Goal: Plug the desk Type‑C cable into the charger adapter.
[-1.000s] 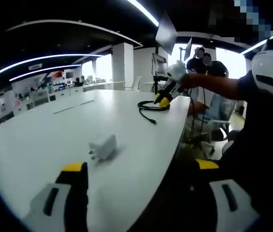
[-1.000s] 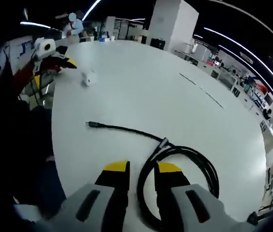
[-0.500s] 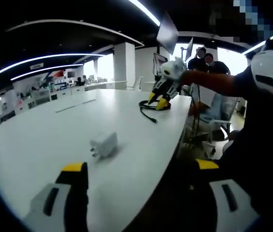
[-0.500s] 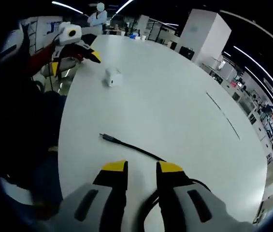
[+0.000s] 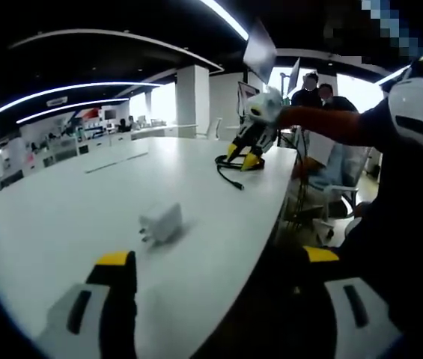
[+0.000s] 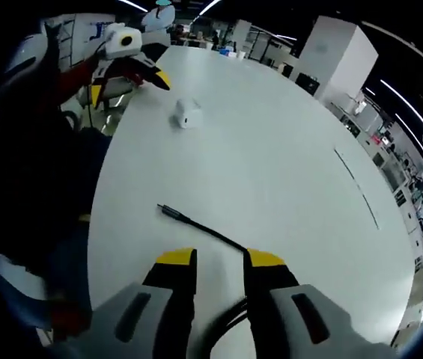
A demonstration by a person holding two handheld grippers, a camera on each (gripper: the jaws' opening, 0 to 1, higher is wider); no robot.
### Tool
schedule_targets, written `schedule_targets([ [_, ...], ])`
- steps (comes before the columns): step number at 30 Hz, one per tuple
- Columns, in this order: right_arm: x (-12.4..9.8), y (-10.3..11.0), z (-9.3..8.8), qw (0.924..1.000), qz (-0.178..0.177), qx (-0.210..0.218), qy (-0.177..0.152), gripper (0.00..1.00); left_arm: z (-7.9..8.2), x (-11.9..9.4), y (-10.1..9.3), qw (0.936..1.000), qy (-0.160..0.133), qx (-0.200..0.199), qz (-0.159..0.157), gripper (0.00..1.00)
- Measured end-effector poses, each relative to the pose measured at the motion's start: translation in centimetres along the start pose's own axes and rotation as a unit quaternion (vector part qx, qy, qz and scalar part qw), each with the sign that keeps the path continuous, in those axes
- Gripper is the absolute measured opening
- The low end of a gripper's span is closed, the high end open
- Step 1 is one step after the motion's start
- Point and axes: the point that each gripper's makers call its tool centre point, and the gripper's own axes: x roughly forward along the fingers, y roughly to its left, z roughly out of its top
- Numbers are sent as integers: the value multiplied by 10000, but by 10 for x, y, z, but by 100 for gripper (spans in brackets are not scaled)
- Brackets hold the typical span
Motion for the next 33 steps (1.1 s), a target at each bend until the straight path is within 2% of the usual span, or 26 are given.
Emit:
schedule_targets([
  [9, 15, 1, 9, 9989, 317, -333, 97, 24, -1, -1, 1, 10000, 31, -7, 28, 90],
  [18, 23, 0, 7, 9971, 542, -487, 203, 22, -1, 2, 2, 10000, 55, -21, 6, 90],
  [33, 29, 5, 8, 9950, 969, -185, 143, 17, -3, 8, 3, 9999, 133, -55, -13, 89],
])
